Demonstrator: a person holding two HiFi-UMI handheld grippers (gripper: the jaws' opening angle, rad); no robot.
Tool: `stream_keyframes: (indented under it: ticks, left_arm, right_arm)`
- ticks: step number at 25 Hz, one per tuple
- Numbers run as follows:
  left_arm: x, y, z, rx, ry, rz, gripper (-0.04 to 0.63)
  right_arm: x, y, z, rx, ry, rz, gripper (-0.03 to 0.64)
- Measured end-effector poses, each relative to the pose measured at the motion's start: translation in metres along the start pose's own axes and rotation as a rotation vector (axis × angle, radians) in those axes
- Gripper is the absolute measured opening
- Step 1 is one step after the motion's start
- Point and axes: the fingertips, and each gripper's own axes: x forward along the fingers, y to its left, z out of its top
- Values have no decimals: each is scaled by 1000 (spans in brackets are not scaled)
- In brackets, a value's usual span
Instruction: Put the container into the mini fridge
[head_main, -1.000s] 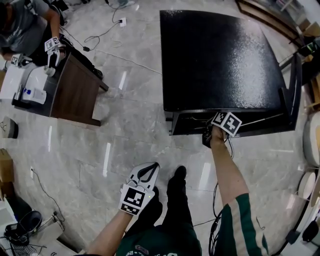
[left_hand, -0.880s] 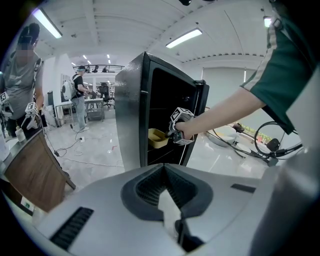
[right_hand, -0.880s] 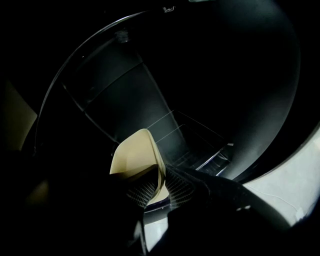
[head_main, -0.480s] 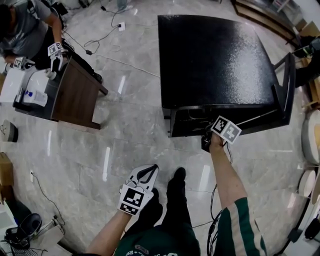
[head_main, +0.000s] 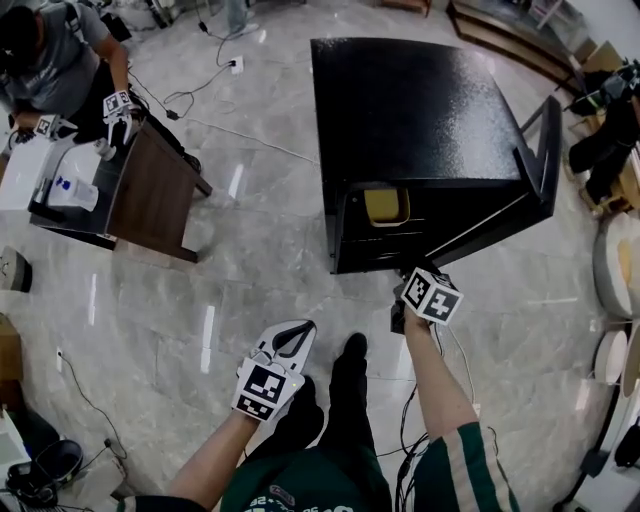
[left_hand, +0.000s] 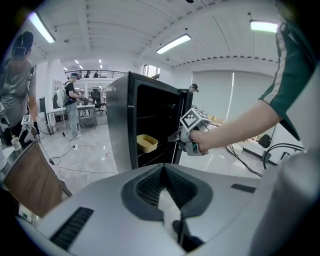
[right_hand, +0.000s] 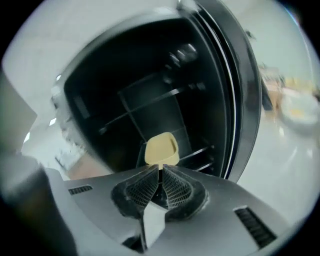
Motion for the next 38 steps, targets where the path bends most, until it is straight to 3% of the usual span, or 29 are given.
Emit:
stream_keyframes:
  ticks: [4, 10, 21, 26, 32, 38]
  left_arm:
    - [-13, -11, -4, 5, -10, -4, 14]
    - [-31, -30, -3, 14, -28, -19, 14]
    - [-57, -48, 13, 47, -99, -48, 14]
    - [-73, -57, 9, 63, -109, -63, 14]
    - [-92, -67, 10, 89, -125, -73, 14]
    - [-110, -76, 18, 118, -151, -87, 14]
  right_arm:
    - [-50, 37, -9, -183, -78, 23, 48]
    - [-117, 76, -21, -207, -139, 42, 46]
    - [-213, 141, -31, -441, -192, 95, 46]
    - [-248, 152, -42, -423, -205, 107, 46]
    - [-278, 173, -58, -509, -195, 118, 46]
    - [-304, 183, -64, -487, -220, 106, 43]
